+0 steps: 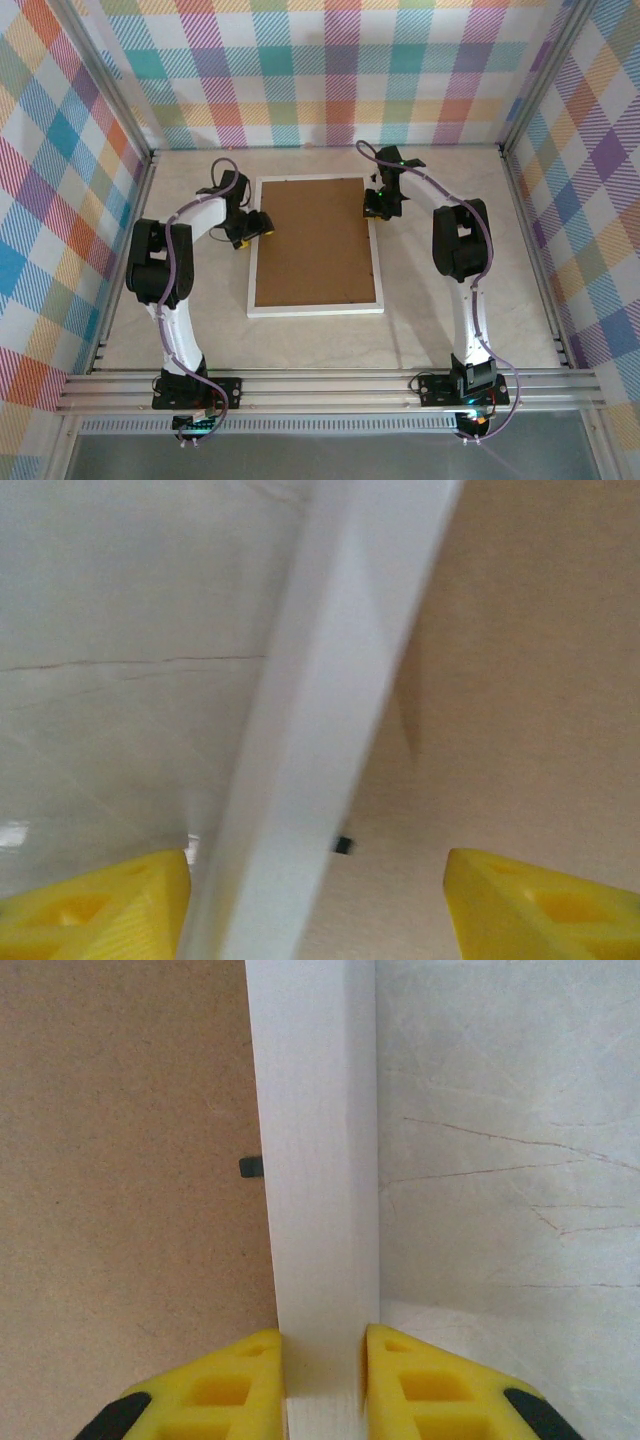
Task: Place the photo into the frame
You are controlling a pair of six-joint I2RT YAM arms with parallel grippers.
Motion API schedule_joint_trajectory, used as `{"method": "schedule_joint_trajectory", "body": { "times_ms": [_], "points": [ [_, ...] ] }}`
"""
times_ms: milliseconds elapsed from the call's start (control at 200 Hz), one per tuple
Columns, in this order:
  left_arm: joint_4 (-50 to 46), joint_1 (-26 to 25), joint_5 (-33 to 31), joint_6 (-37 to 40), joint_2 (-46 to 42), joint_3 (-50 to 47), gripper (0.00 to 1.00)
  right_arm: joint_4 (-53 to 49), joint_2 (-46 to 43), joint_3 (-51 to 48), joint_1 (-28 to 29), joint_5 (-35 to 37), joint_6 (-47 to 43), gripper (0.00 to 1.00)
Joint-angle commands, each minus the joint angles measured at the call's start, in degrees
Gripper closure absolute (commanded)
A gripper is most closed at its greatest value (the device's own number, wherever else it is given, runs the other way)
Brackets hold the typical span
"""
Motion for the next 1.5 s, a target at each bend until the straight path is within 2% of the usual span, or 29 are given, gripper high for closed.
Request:
{"method": "schedule_joint_trajectory", "body": {
  "times_ms": [0,350,640,895,1220,1495],
  "points": [
    [-3.6,0.9,0.4,1.3,-4.2,3.0,0.3,0.0,1.2,-1.6,1.0,0.2,0.9,0.78],
    [-5.3,5.0,-1.1,3.0,-10.1,-2.0,0.3,0.0,0.9,-1.4,0.9,0.6,0.8,0.78],
    [-10.9,5.1,-2.2,5.8,-17.3,-11.4,0.33,-0.4,0.6,-1.5,0.9,1.2,0.5,0.78],
    [-11.7,4.4,1.3,4.4,-24.2,-21.4,0.37,-0.4,0.8,-1.4,0.9,0.9,0.9,0.78],
    [-11.8,1.4,1.0,3.7,-25.8,-26.9,0.38,-0.1,0.8,-1.4,1.0,0.3,1.1,0.79],
    [-8.8,0.0,0.2,2.8,-23.8,-26.1,0.39,0.0,0.6,-1.4,1.0,-0.3,0.8,0.79]
  ]
}}
